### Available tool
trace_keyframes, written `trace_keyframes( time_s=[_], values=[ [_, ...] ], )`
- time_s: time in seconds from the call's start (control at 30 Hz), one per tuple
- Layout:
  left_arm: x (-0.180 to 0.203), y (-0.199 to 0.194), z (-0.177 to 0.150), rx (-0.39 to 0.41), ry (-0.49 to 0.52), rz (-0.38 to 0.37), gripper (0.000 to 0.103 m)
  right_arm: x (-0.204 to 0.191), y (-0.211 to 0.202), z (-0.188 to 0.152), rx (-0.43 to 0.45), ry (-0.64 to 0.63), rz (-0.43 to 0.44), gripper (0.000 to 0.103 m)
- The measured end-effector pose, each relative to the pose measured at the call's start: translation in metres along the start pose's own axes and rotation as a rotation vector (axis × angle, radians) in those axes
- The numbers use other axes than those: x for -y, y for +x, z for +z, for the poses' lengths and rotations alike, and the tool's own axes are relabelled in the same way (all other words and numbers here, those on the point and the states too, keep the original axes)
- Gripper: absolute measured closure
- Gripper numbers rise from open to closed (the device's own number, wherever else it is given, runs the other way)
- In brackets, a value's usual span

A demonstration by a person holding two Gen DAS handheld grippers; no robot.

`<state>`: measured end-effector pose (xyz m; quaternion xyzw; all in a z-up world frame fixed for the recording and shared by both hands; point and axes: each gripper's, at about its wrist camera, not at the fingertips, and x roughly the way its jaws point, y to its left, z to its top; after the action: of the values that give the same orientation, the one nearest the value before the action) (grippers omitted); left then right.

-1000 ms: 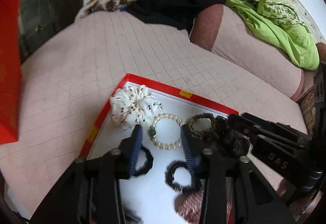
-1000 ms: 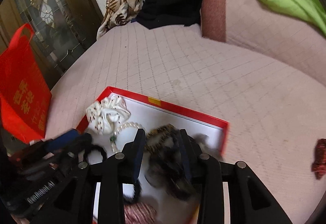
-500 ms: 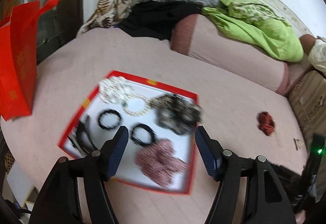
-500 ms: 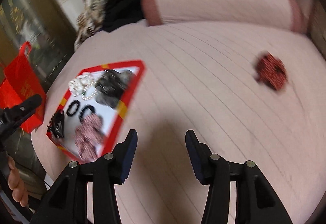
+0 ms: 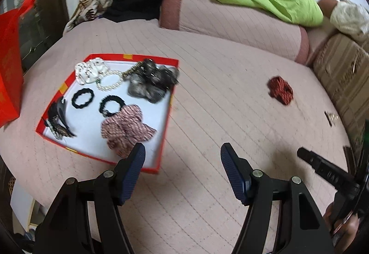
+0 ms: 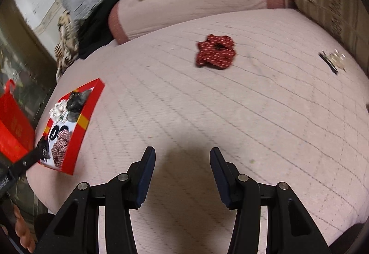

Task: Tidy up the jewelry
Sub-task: 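Lift both open tools and move them toward the red polka-dot scrunchie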

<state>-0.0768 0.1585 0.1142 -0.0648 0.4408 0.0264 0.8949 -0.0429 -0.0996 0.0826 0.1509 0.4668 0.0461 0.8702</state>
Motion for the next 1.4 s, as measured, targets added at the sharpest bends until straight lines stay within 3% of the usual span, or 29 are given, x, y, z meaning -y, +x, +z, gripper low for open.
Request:
trace_keyframes(
  time_s=[0.3,0.4,0.57,0.67,0.73,0.77,0.83,0.87,0.93,1.0,1.1,1.23,1.4],
  values=[
    [0.028,0.017,-0.011,-0.031,0.072,-0.022,0.036,0.031,0.016,0.008,0.000,0.051,-0.023,0.050],
    [0.032,0.026,-0.012,-0.041,0.084,-0.028,0.036,0.038,0.025,0.025,0.013,0.057,-0.039,0.050],
    [0.036,0.039,-0.019,-0.056,0.085,-0.054,0.036,0.042,0.052,0.088,0.060,0.015,-0.090,0.050],
    [0.039,0.045,-0.026,-0.062,0.093,-0.068,0.036,0.051,0.076,0.133,0.088,0.066,-0.104,0.050],
    [0.041,0.051,-0.029,-0.074,0.099,-0.073,0.036,0.058,0.102,0.155,0.065,0.118,-0.086,0.050],
    [0.041,0.054,-0.030,-0.079,0.100,-0.079,0.036,0.063,0.119,0.161,0.012,0.146,-0.052,0.050],
    [0.041,0.058,-0.033,-0.089,0.106,-0.092,0.036,0.057,0.133,0.158,-0.076,0.158,0.113,0.072],
    [0.041,0.059,-0.034,-0.091,0.111,-0.101,0.036,0.044,0.132,0.147,-0.151,0.119,0.283,0.076],
    [0.041,0.059,-0.038,-0.085,0.124,-0.117,0.036,0.025,0.113,0.119,-0.219,0.033,0.484,0.076],
    [0.044,0.061,-0.041,-0.085,0.144,-0.139,0.036,0.023,0.093,0.088,-0.263,0.000,0.555,0.072],
    [0.052,0.064,-0.048,-0.092,0.174,-0.178,0.036,0.050,0.077,0.051,-0.278,0.065,0.480,0.057],
    [0.062,0.065,-0.057,-0.109,0.202,-0.208,0.036,0.084,0.062,0.031,-0.226,0.202,0.469,0.056],
    [0.070,0.061,-0.062,-0.097,0.237,-0.190,0.036,0.075,0.057,0.038,-0.188,0.182,0.375,0.055]
  ],
)
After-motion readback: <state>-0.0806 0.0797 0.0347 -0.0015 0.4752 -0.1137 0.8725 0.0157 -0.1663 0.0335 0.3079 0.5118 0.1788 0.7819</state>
